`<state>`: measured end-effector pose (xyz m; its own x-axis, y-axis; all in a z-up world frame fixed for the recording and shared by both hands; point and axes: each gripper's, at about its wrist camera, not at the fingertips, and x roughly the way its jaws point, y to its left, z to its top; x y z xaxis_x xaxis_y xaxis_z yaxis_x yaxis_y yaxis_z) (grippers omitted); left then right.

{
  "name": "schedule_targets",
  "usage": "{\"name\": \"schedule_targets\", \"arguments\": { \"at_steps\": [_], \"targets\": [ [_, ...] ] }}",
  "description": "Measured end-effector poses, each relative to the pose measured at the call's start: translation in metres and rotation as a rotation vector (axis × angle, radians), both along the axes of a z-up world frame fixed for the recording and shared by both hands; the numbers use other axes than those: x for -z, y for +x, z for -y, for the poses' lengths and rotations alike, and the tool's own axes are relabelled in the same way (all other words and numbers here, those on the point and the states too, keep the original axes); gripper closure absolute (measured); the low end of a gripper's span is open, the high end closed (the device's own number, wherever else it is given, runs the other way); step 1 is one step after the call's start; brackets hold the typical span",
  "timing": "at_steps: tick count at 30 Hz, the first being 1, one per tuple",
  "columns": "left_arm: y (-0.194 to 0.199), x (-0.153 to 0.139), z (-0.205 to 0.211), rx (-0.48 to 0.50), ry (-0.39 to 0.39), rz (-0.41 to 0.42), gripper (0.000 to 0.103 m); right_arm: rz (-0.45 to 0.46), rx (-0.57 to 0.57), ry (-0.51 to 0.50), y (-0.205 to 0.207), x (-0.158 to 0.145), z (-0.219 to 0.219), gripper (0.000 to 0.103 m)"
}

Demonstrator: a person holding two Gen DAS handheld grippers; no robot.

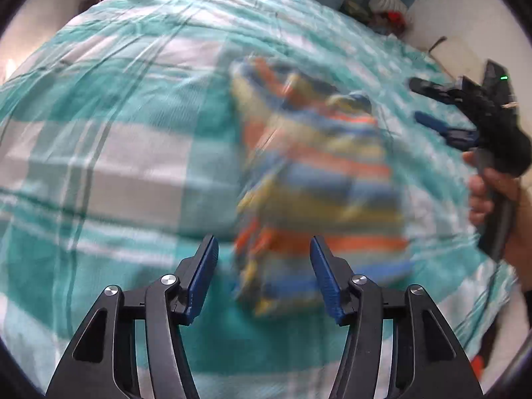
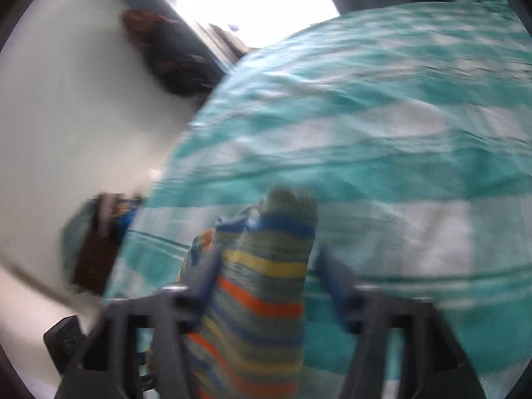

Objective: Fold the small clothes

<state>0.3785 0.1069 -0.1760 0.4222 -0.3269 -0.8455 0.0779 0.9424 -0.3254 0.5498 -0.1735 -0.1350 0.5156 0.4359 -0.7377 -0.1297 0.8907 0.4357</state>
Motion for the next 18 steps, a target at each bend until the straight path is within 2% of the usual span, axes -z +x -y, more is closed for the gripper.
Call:
{"name": "schedule_targets", "arguments": {
  "at_steps": [1,2,3,6,9,11,13,14,16,18],
  "targets": [
    [-0.014,-0.007,0.000,0.000,0.027,0.035,0.041,0.000,0.007,-0.043,-0.010,-0.001,0.004,0.024],
    [-0.026,-0.016,0.001,0.000,0.065,0.065,0.033,-0.003,0.005,-0.097,-0.022,-0.004,0.005,0.023],
    [-0.034,-0.024,0.002,-0.002,0.100,0.090,0.023,-0.007,-0.007,-0.166,-0.038,-0.007,0.005,0.017],
    [-0.071,-0.060,0.011,-0.023,0.221,0.210,0.006,-0.007,-0.080,-0.339,-0.100,-0.019,-0.007,0.007],
    [-0.108,-0.092,0.021,-0.088,0.314,0.295,0.002,-0.008,-0.110,-0.418,-0.169,-0.034,-0.023,0.002],
    [-0.129,-0.102,0.026,-0.158,0.413,0.279,0.001,-0.004,-0.096,-0.401,-0.213,-0.047,-0.026,0.001],
    [-0.149,-0.110,0.028,-0.205,0.460,0.265,0.001,0.006,-0.064,-0.397,-0.252,-0.059,-0.029,0.001],
    [-0.158,-0.113,0.027,-0.205,0.452,0.243,0.001,0.010,-0.046,-0.404,-0.268,-0.064,-0.031,0.001],
    [-0.168,-0.119,0.025,-0.145,0.405,0.164,0.001,0.003,-0.023,-0.422,-0.297,-0.071,-0.038,0.001],
    [-0.180,-0.126,0.024,-0.104,0.398,0.121,0.001,-0.007,-0.016,-0.430,-0.325,-0.080,-0.046,0.001]
  ]
}}
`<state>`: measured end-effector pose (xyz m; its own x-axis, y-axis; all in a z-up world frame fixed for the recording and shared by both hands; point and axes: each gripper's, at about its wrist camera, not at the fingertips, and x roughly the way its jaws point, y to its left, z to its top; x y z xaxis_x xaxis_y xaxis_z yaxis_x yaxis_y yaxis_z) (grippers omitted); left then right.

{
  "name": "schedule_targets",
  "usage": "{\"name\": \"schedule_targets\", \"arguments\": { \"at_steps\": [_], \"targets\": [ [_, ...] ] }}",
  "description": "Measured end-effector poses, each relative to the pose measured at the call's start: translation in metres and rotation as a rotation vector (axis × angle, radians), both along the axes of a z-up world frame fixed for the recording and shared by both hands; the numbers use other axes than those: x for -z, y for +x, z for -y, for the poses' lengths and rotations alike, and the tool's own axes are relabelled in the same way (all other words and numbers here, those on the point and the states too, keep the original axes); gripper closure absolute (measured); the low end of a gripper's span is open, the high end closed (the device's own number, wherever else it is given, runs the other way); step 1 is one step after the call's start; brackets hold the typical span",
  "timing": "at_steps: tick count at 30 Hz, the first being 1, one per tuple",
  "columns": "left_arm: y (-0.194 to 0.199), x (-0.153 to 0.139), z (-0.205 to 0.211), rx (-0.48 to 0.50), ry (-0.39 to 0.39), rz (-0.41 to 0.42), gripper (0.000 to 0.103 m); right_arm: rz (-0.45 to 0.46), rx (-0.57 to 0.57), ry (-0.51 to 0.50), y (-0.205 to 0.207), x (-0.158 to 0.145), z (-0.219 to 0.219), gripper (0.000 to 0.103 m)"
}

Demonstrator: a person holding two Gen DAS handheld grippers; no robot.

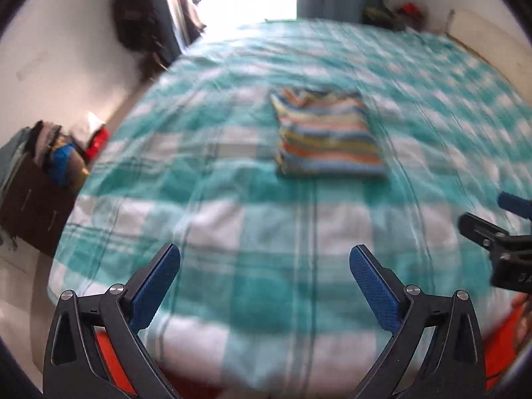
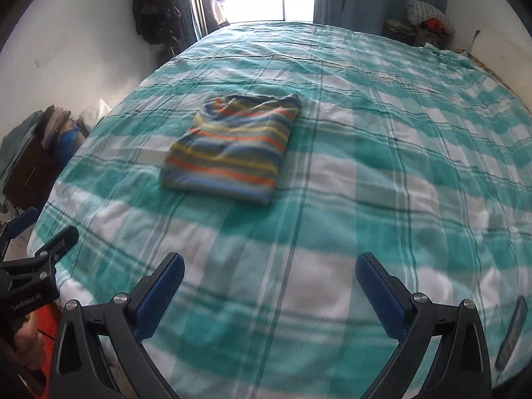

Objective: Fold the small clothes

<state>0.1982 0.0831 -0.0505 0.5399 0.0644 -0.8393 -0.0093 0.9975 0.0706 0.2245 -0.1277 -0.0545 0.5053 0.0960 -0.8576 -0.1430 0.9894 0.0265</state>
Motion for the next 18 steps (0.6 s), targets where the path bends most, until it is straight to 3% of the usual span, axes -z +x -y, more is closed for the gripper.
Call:
{"name": "schedule_targets", "arguments": {
  "at_steps": [6,13,18],
  "targets": [
    [-0.035,-0.025,-0.017,-0.053,-0.006,-0.066,0.001,-0.006,-0.048,-0.028,-0.053,-0.030,-0.024,0.001],
    [-0.078,-0.065,-0.020,-0.078,0.002,0.021,0.001,0.057,-0.069,-0.016,-0.094,-0.077,-0.036,0.001],
    [-0.086,-0.078,-0.018,-0.071,0.002,0.048,0.001,0.075,-0.083,-0.022,-0.106,-0.090,-0.044,0.001]
  ]
}}
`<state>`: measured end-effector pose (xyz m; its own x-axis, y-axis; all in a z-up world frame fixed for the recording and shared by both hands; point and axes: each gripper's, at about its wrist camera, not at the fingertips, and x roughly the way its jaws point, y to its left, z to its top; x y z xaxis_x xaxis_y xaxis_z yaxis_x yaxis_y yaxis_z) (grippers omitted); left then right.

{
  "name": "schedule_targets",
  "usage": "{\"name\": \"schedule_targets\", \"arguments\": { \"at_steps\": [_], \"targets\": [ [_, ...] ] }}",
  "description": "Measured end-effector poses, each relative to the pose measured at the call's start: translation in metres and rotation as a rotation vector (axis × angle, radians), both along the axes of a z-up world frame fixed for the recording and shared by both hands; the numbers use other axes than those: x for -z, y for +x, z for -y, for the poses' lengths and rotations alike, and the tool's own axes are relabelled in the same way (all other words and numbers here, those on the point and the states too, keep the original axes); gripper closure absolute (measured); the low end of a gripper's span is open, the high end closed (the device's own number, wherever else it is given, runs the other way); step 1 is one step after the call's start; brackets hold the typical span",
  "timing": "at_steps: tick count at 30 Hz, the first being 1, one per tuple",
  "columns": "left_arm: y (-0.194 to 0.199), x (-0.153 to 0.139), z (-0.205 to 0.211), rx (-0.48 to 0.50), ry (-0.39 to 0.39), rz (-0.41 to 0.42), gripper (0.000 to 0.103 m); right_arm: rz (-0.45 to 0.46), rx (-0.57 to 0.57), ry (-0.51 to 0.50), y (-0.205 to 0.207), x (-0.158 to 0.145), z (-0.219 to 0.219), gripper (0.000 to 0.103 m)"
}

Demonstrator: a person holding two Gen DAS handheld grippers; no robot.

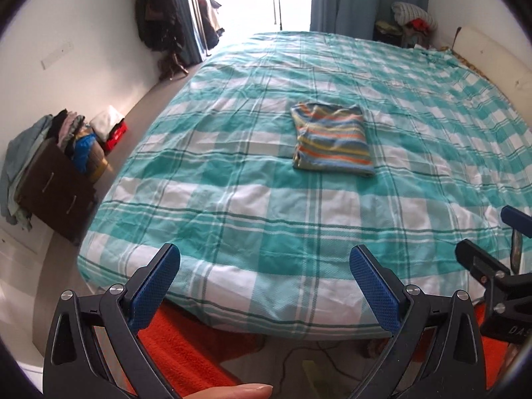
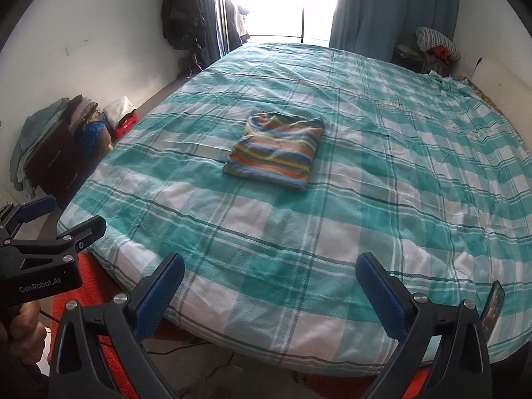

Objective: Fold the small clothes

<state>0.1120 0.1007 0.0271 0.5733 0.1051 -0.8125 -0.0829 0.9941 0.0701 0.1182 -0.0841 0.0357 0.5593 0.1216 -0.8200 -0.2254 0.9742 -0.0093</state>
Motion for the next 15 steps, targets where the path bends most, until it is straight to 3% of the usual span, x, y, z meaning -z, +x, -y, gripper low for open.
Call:
{"name": "schedule_targets", "arguments": {
  "at_steps": [15],
  "targets": [
    [0.018,0.014,-0.004,-0.039,0.009,-0.042,0.001,-0.007,0.021,-0.033,0.021,0.012,-0.010,0.001]
  ]
}}
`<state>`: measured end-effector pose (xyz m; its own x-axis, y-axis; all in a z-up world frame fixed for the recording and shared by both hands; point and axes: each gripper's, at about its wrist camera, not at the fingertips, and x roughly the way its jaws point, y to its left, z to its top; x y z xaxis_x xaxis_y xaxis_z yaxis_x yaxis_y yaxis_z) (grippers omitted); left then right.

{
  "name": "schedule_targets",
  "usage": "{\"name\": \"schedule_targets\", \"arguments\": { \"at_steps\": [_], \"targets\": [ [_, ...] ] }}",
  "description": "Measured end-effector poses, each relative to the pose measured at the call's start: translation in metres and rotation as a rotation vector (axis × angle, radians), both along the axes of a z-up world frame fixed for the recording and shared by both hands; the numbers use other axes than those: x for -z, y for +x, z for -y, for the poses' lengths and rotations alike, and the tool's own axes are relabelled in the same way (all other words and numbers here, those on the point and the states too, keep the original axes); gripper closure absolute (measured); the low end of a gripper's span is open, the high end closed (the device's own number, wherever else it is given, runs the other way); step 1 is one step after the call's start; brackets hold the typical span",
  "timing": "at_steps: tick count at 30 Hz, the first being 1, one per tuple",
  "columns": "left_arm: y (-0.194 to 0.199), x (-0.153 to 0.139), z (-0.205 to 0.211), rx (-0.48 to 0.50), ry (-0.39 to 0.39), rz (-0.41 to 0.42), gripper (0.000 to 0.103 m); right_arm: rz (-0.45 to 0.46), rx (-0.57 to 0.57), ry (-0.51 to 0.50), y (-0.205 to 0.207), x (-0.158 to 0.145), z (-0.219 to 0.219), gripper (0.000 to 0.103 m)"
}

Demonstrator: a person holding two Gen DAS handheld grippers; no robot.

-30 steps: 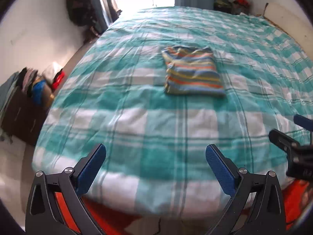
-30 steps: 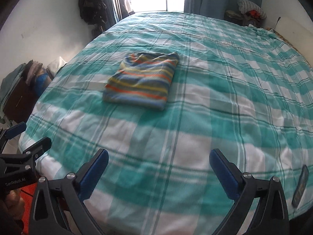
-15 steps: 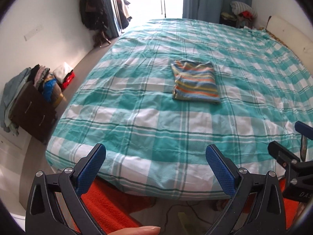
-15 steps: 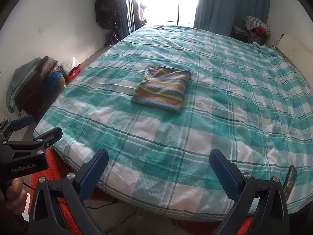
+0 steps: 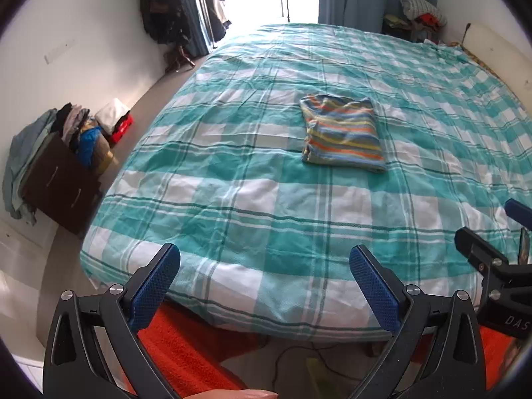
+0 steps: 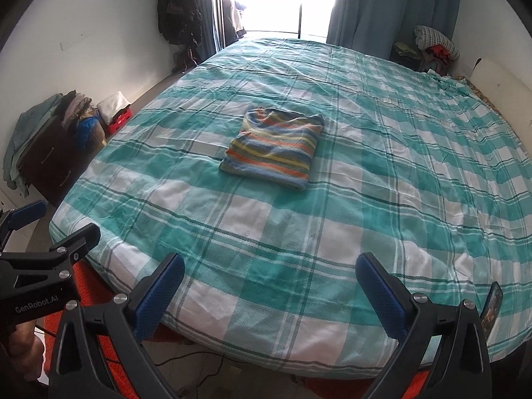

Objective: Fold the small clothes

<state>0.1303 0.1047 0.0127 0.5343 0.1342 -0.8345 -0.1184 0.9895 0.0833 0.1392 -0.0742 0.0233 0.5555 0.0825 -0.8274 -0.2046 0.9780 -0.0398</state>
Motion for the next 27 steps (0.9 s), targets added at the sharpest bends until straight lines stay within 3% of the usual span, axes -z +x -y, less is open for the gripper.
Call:
{"name": "schedule_targets", "arguments": {
  "at_steps": [27],
  "targets": [
    [0.024,-0.001,0.002,-0.002,-0.008,0.018,0.001,0.054,0.023,-0.033,0.030,-0.014,0.001,0.001]
  ]
}}
